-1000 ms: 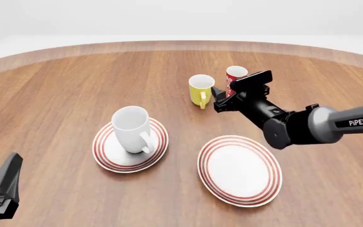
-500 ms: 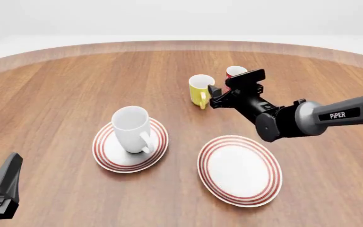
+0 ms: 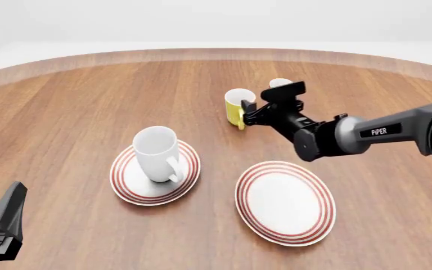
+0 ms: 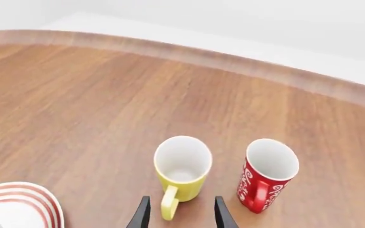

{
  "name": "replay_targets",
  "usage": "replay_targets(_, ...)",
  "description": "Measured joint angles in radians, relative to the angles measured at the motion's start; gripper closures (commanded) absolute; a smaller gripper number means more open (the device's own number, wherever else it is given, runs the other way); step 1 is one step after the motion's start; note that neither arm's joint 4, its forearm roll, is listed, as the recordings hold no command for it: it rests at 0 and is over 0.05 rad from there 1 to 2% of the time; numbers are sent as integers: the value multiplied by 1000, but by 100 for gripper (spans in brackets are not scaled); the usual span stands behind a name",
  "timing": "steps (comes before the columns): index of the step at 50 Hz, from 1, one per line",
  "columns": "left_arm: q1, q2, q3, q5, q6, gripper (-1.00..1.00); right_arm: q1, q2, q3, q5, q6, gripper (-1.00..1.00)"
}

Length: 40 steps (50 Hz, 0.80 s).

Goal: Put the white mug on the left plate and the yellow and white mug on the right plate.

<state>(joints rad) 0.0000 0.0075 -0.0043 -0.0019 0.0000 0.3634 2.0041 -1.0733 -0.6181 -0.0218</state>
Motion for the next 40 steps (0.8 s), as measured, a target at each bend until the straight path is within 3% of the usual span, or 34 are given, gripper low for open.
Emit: replay_targets(40,0,0,0,0,0,-100,25,127,-97,30,18,-100)
